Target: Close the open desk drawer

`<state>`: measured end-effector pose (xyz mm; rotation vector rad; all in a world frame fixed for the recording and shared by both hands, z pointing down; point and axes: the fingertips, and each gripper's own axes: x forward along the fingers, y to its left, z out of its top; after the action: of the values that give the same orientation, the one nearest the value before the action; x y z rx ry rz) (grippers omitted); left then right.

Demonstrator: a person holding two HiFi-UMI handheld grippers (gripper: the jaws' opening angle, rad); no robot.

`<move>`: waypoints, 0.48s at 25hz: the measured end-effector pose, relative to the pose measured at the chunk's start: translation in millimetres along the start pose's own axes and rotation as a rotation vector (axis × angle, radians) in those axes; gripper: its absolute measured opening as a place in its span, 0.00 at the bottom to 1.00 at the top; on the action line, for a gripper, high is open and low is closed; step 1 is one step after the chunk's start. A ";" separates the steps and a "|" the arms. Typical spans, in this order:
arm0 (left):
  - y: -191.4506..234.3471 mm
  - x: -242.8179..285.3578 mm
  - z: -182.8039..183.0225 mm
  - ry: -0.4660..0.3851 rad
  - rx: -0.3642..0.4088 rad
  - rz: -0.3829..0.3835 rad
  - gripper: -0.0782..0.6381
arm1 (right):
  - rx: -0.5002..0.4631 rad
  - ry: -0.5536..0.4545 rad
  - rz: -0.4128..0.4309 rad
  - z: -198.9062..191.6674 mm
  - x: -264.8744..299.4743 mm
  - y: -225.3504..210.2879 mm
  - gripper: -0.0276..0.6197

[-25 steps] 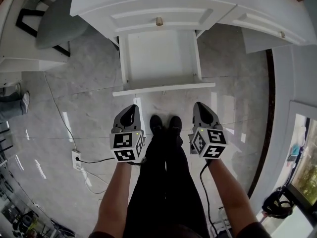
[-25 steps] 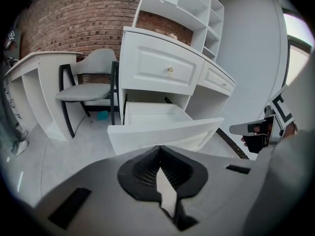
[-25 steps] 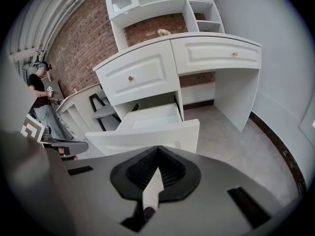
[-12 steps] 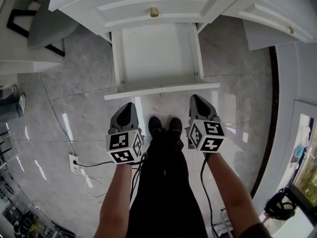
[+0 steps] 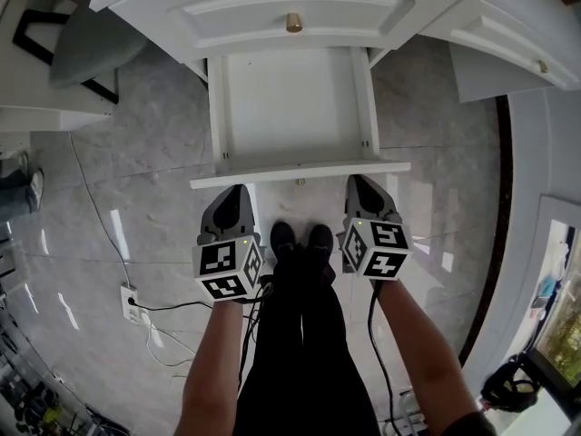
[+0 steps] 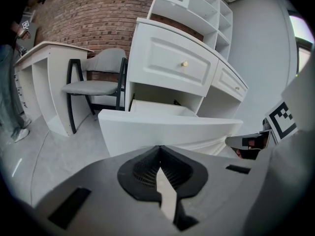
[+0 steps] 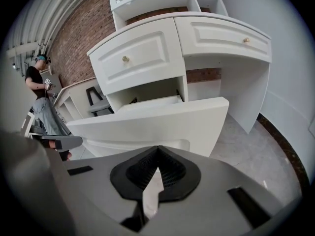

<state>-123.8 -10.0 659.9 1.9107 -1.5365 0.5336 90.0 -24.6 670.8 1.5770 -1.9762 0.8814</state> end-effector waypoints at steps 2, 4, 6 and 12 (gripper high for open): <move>0.7 1.0 1.5 -0.007 -0.007 0.003 0.12 | 0.000 -0.001 0.001 0.3 2.0 0.9 0.05; 0.1 1.9 2.1 -0.010 -0.013 0.004 0.12 | 0.000 -0.001 0.001 0.8 3.9 0.3 0.05; -0.3 2.4 2.3 -0.011 -0.012 0.003 0.12 | -0.003 -0.002 0.003 2.3 6.3 0.4 0.05; 2.8 9.6 8.4 -0.015 -0.010 0.004 0.12 | 0.001 -0.004 0.005 11.6 18.3 1.8 0.05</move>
<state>-124.8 -23.0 660.6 1.9087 -1.5502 0.5141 84.4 -45.2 675.1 1.5763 -1.9839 0.8823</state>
